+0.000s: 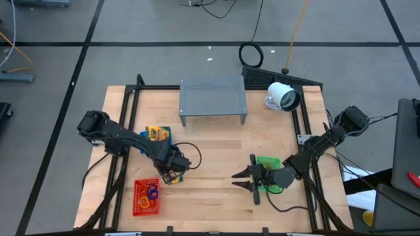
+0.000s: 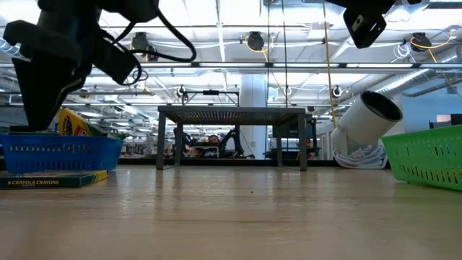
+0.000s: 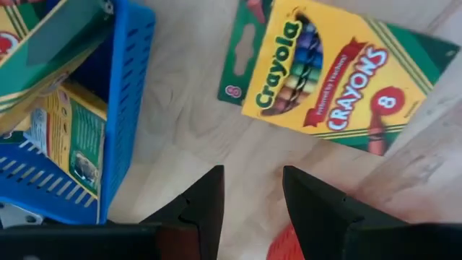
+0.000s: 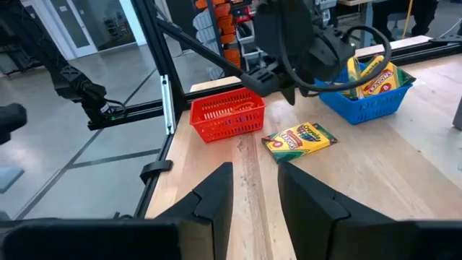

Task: Pick & Place Office Desk Supplies
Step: Put the yellow crayon box into the blue bin

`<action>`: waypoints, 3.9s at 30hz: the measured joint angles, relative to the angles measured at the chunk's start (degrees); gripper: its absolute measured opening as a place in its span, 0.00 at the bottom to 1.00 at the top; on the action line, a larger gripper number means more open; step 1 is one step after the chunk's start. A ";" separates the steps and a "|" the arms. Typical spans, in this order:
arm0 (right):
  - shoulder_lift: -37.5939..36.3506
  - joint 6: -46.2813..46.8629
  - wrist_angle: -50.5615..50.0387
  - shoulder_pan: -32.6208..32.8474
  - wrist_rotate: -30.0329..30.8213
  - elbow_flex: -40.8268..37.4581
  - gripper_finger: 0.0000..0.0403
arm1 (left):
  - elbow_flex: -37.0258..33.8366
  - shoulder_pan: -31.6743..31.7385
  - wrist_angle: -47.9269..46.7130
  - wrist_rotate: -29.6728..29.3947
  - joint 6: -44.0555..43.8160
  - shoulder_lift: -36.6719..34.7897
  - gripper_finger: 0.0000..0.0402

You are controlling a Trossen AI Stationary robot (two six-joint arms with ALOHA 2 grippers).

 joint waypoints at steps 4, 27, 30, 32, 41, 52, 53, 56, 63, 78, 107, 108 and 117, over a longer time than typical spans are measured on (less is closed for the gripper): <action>0.00 -0.02 0.01 0.66 0.02 0.00 0.25 | -0.36 -0.11 0.81 -0.04 0.57 0.00 0.31; 0.00 0.02 0.01 1.15 0.06 -0.02 0.25 | -0.36 -1.49 5.43 2.08 1.09 1.16 0.01; 0.00 0.00 0.03 1.24 0.06 -0.02 0.25 | -0.36 -1.49 5.55 2.06 1.80 2.90 0.01; 0.00 0.14 0.01 1.24 0.06 -0.02 0.25 | -0.37 -1.49 5.61 2.18 2.81 4.39 0.01; 0.00 0.90 0.01 1.63 0.08 -0.02 0.25 | -0.38 -1.60 5.69 2.41 6.78 9.51 0.01; 0.00 1.01 0.02 2.81 0.10 -0.07 0.25 | -4.72 -1.51 10.66 4.29 4.85 11.23 0.02; 0.00 1.01 0.01 2.81 0.10 -0.07 0.25 | -4.55 -1.52 11.30 3.88 4.61 11.23 0.02; 0.00 1.01 0.12 2.79 0.10 -0.07 0.25 | -4.55 -1.52 12.90 2.65 4.48 11.23 0.01; 0.00 1.03 0.40 2.75 0.30 -0.07 0.25 | -4.56 -1.66 13.69 0.91 3.72 11.22 0.01; 0.00 1.42 0.40 2.75 0.32 -0.07 0.25 | 0.06 -1.62 17.75 -3.64 4.90 11.56 0.03; 0.00 1.42 0.36 2.75 0.32 -0.07 0.25 | 3.75 -1.51 26.47 -9.17 8.86 11.45 0.01; 0.00 1.42 0.36 2.75 0.32 -0.07 0.25 | 3.75 -1.51 25.46 -8.97 8.85 11.44 0.01; 0.00 1.44 0.25 2.75 0.32 -0.04 0.25 | 3.73 -1.52 19.54 -9.89 4.07 10.93 0.01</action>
